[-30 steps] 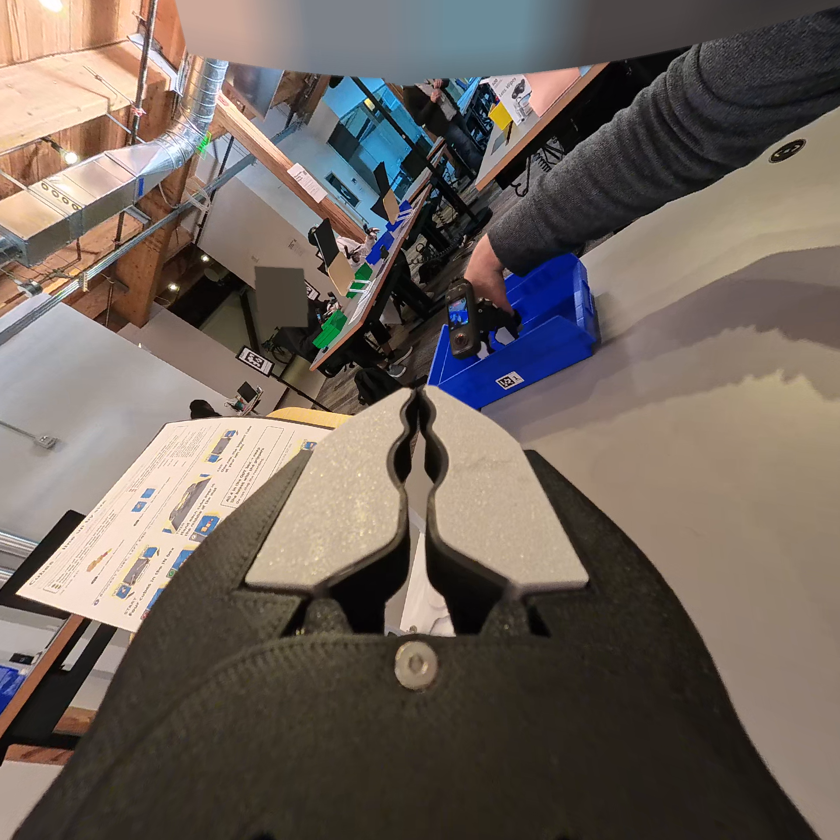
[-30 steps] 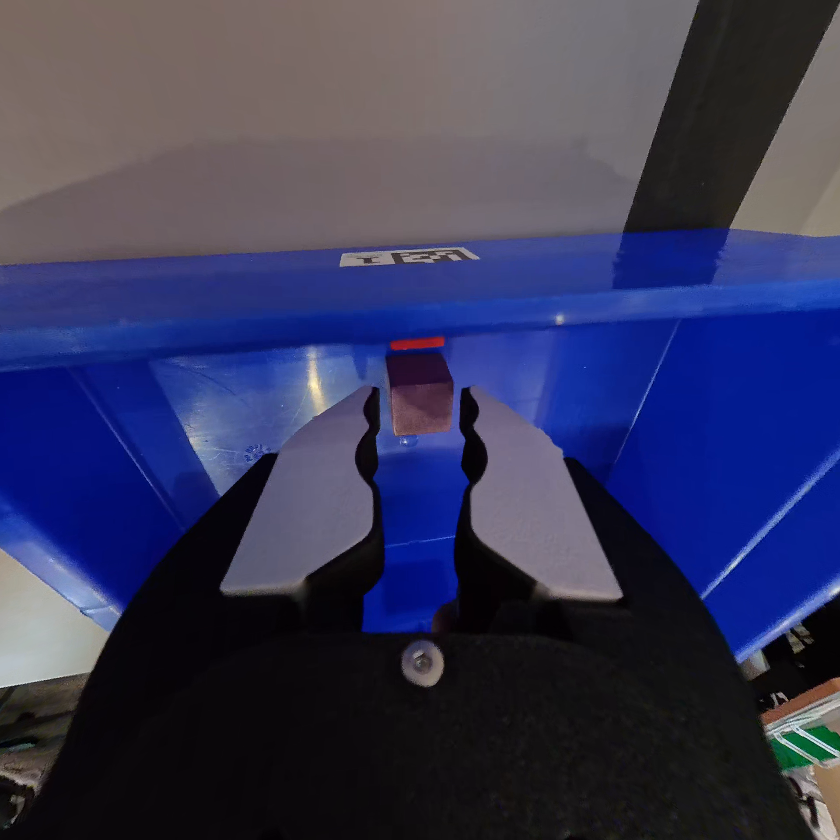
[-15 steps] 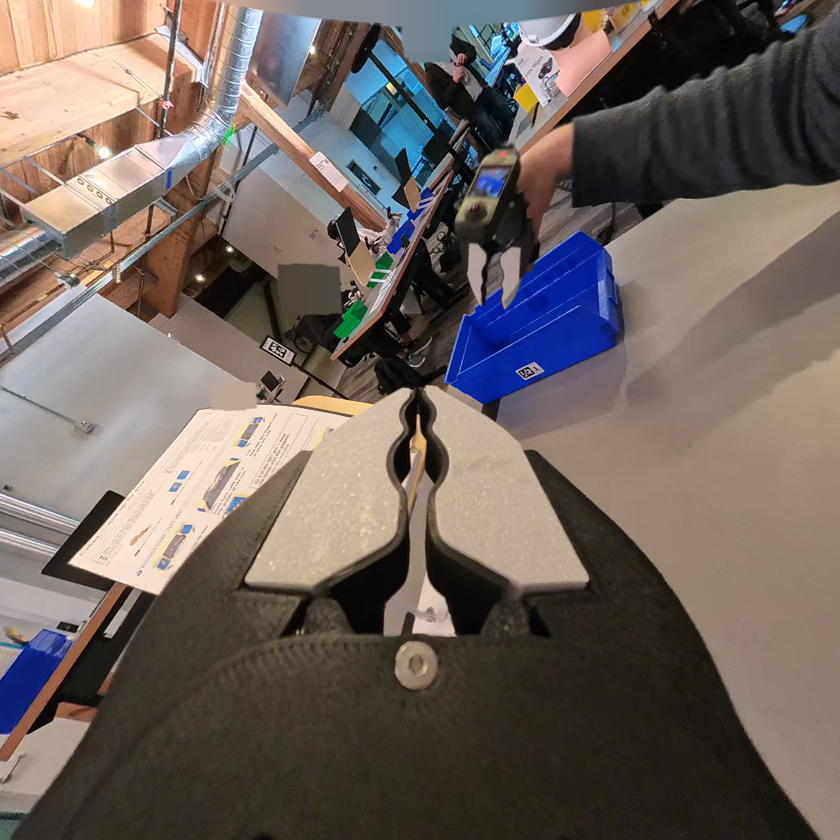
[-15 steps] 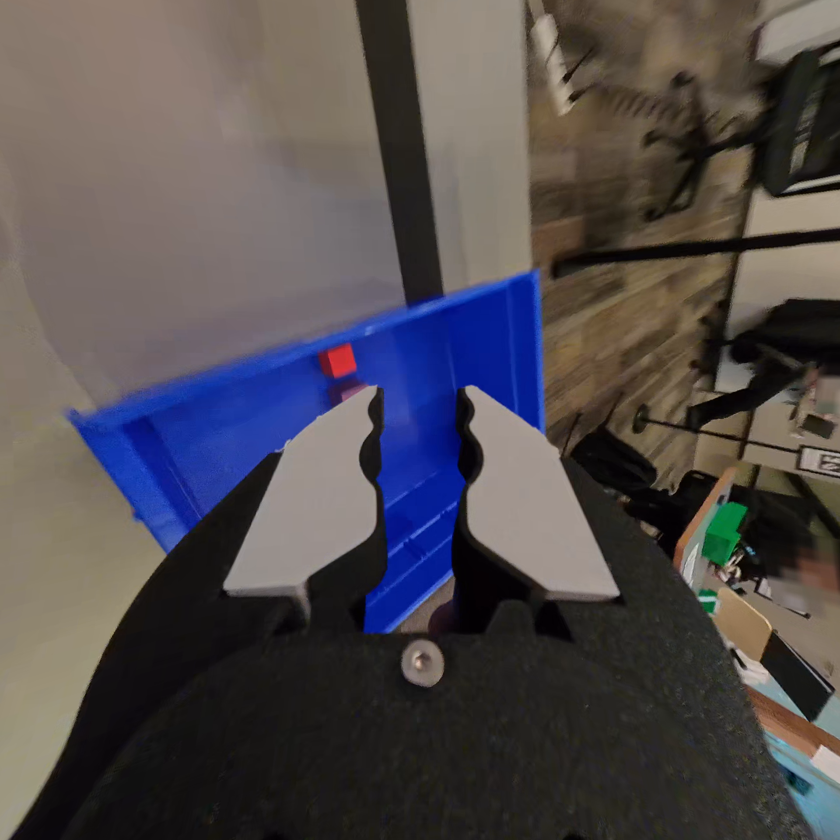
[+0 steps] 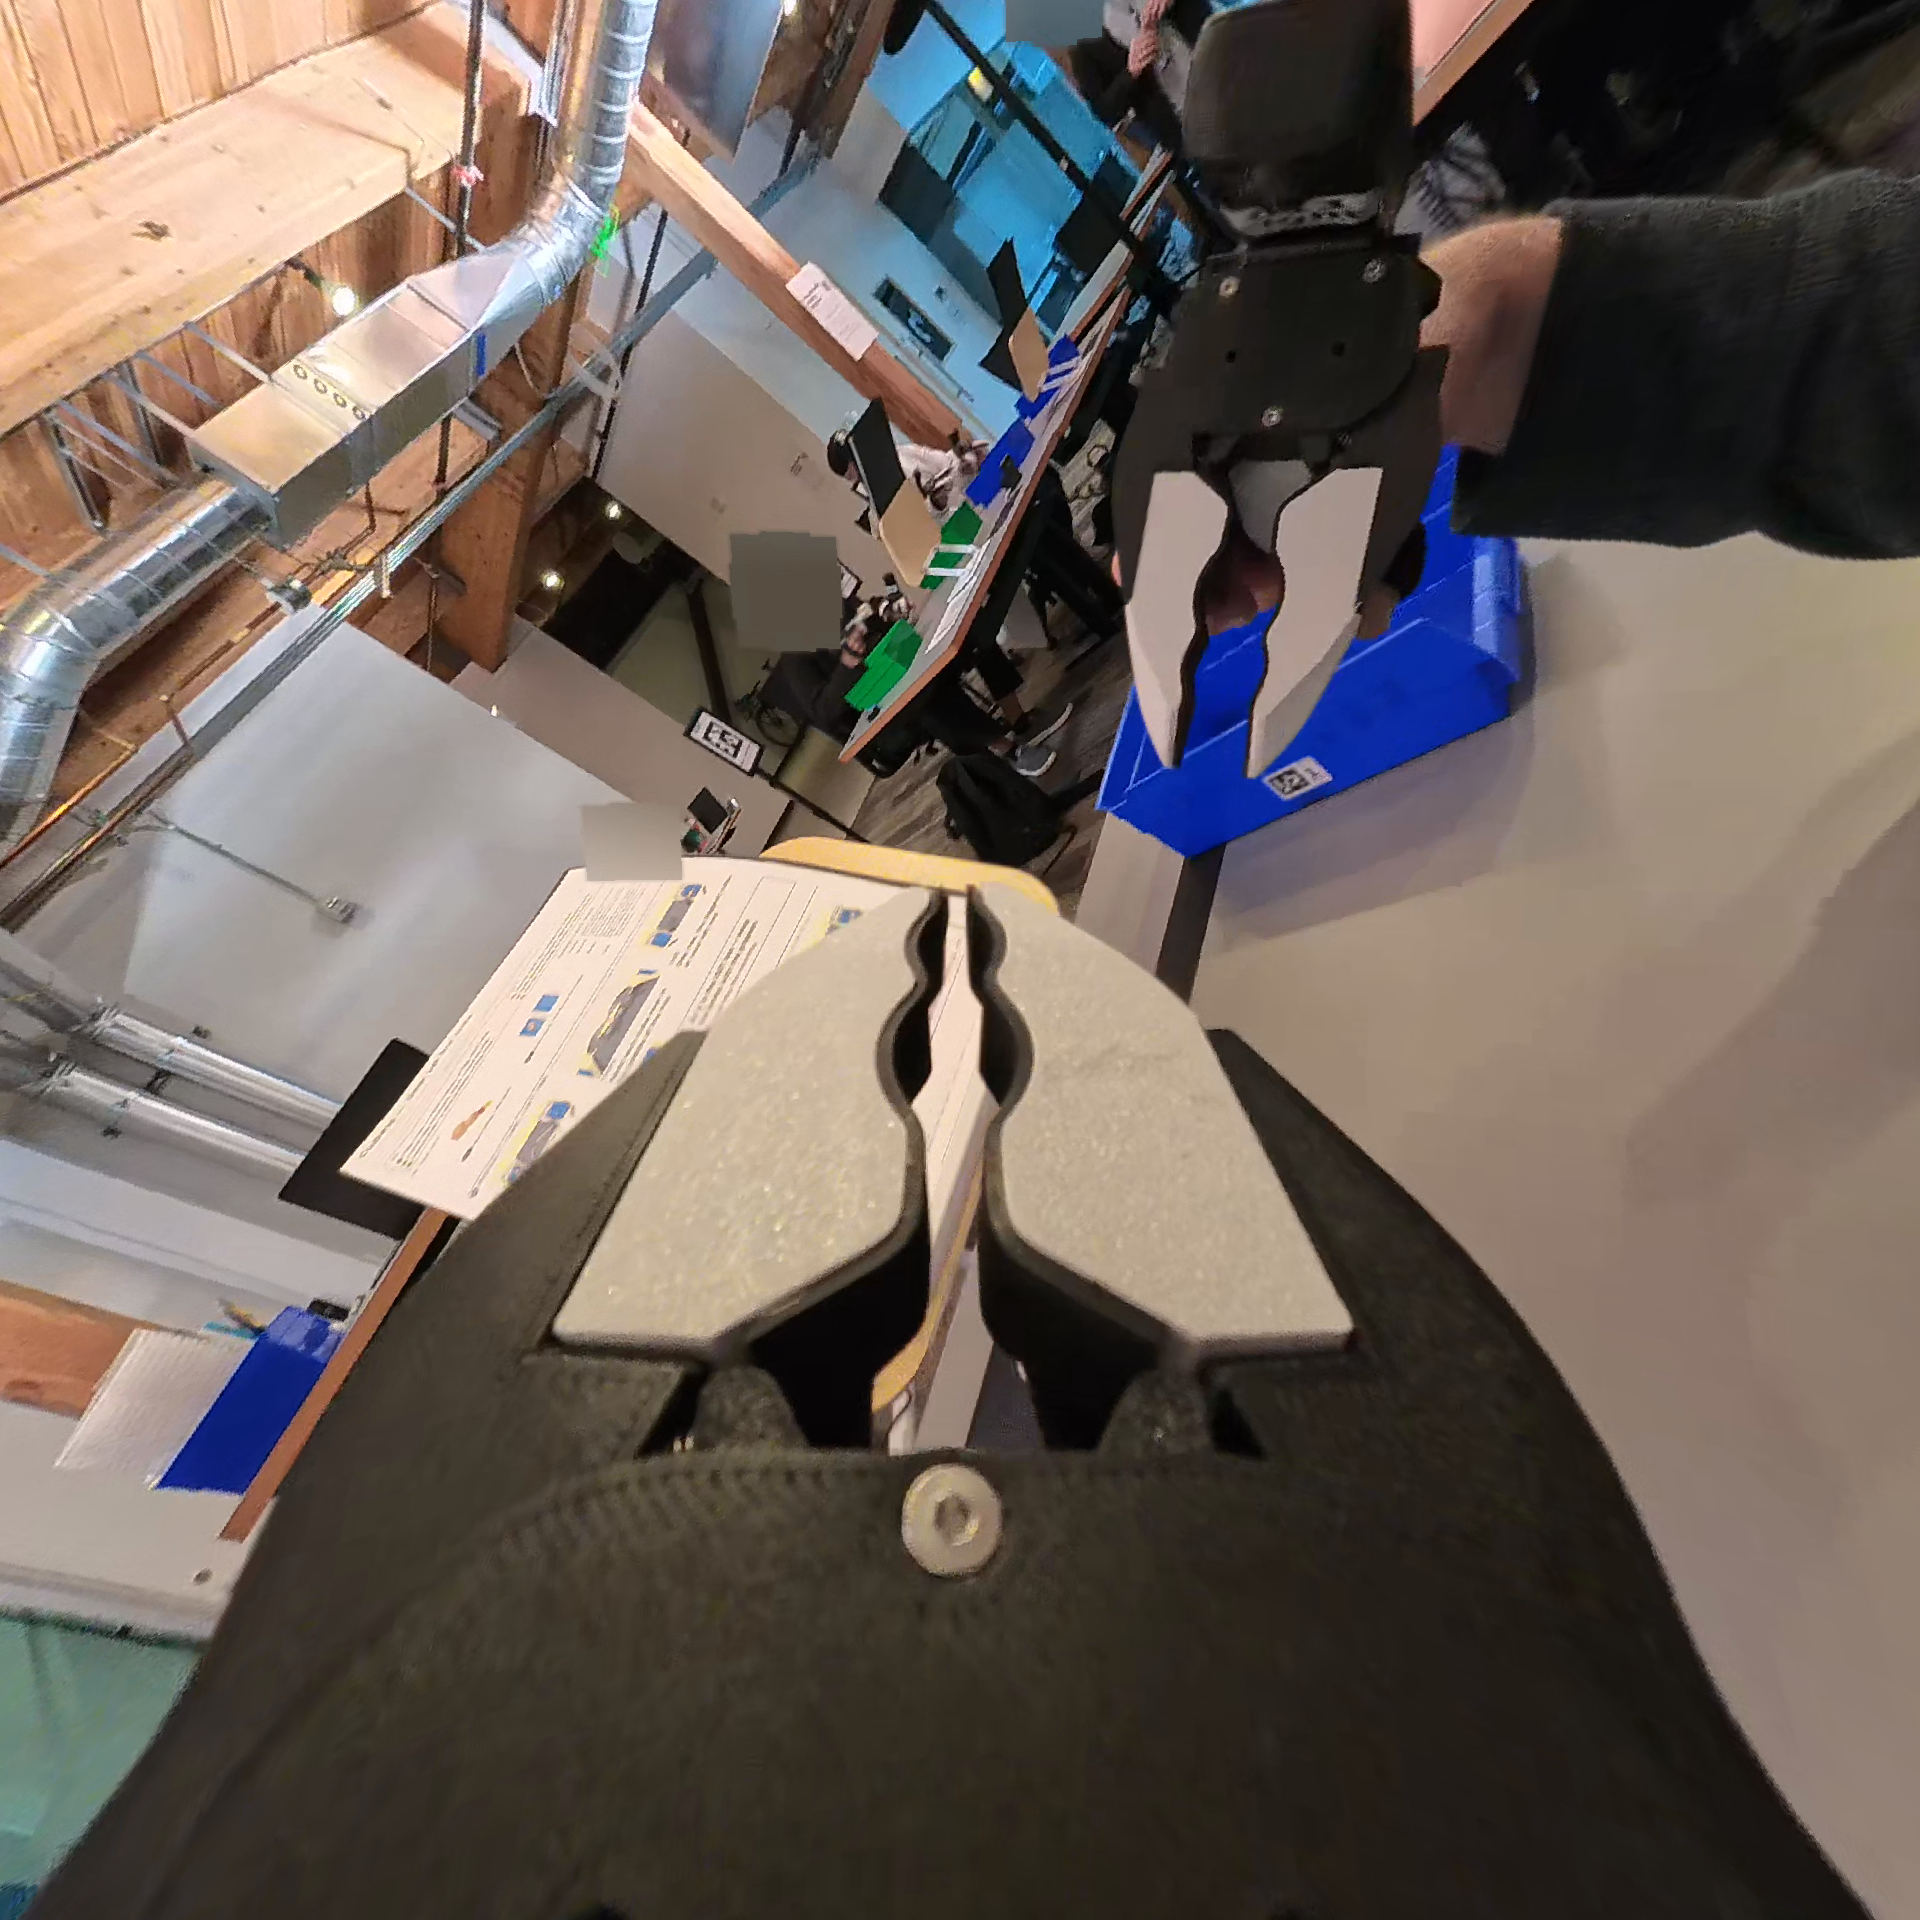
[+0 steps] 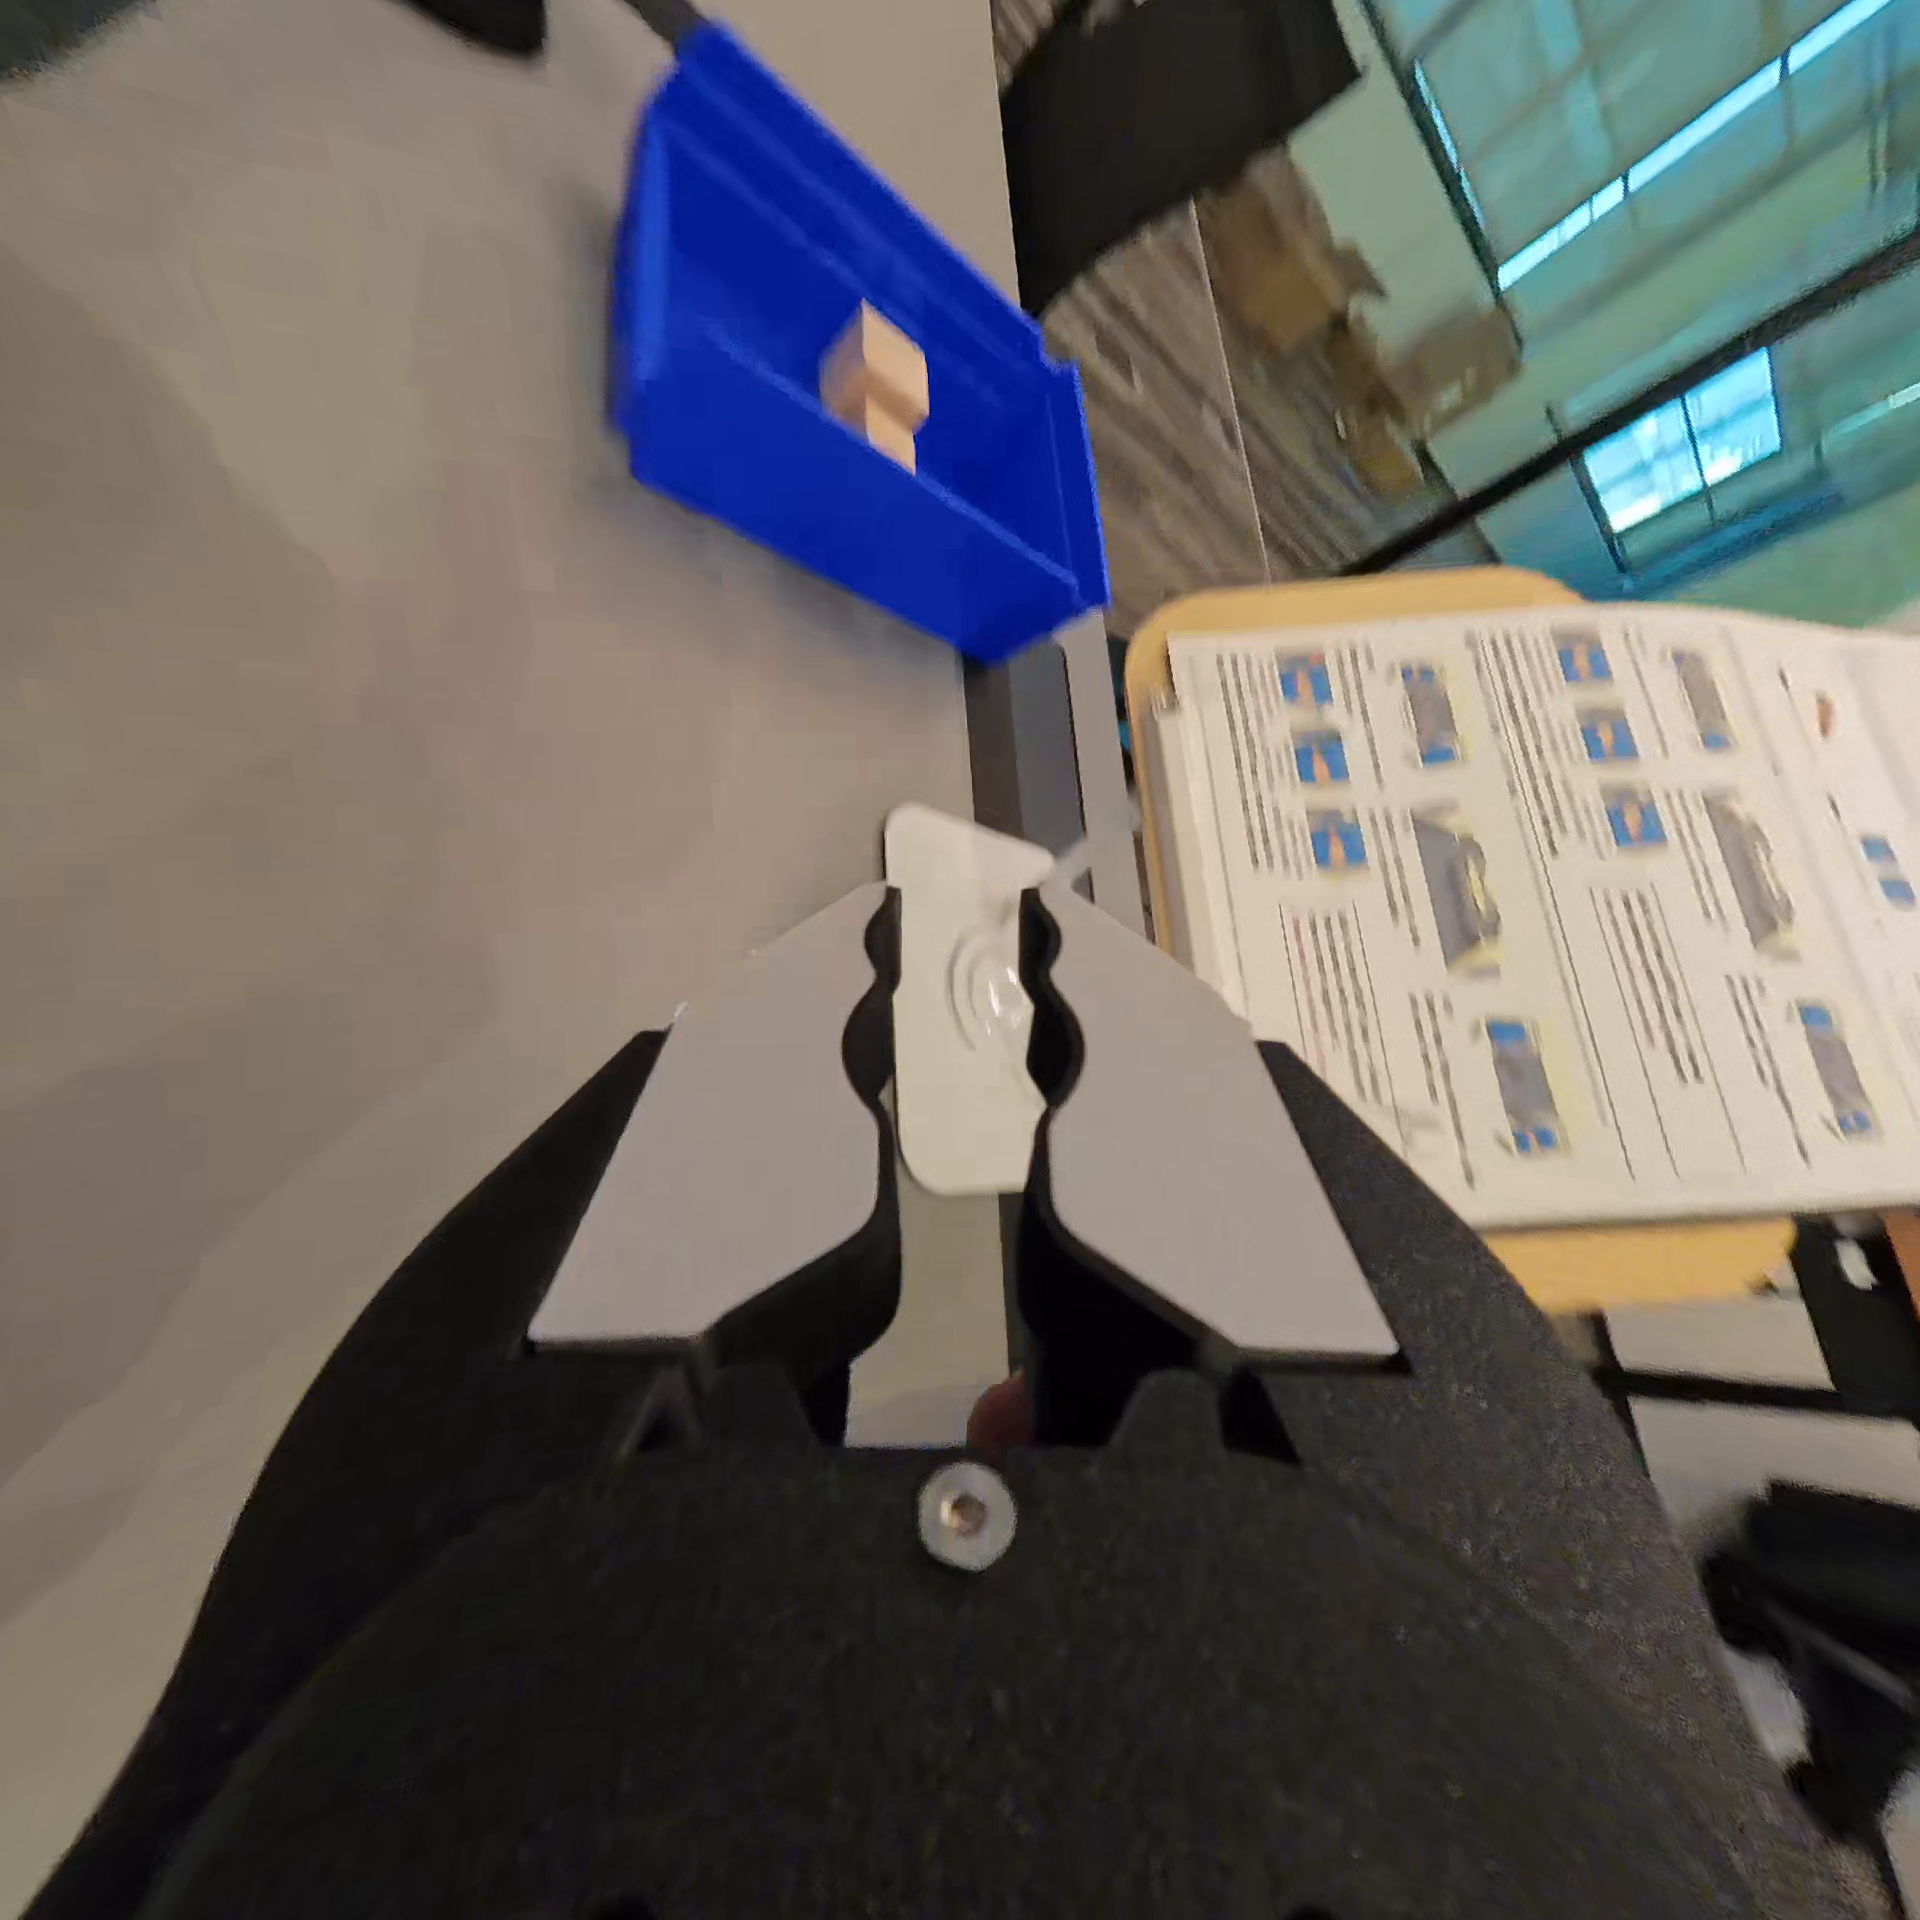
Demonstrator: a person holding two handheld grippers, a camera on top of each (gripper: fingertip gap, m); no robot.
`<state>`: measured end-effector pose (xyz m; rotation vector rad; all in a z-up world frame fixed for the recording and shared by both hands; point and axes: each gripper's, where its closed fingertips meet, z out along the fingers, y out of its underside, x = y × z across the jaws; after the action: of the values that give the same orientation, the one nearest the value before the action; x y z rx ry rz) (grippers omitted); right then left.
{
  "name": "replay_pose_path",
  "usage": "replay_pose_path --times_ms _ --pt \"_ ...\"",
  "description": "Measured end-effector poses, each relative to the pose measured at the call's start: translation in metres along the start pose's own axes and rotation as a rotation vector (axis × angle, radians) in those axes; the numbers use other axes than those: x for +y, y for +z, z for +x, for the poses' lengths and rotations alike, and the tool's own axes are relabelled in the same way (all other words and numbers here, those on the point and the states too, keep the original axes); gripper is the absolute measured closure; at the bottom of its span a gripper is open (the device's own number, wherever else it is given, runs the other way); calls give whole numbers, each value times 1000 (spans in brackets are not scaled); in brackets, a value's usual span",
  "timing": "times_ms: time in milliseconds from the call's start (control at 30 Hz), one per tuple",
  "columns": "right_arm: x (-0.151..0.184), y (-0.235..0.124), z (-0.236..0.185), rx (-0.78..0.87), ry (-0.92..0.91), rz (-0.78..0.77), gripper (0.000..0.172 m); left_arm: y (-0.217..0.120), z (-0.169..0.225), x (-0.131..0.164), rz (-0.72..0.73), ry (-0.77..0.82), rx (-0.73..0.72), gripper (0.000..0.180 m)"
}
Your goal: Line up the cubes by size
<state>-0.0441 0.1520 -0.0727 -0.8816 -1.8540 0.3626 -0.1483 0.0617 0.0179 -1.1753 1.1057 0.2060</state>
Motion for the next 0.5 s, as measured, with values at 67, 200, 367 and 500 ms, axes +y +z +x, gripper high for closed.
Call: replay_pose_path --times_ms 67,200,367,500 --pt "-18 15 -1 -16 1 64 150 -4 -3 3 -5 -5 -8 177" --pt "-43 39 -14 -62 -49 116 150 -11 -12 21 -62 -17 -34 173" --pt "-28 45 -22 -100 -79 64 149 -37 -31 92 -349 -13 -107 157" --pt "-24 39 -15 -87 -43 84 149 -59 -29 159 -502 -77 -6 147"
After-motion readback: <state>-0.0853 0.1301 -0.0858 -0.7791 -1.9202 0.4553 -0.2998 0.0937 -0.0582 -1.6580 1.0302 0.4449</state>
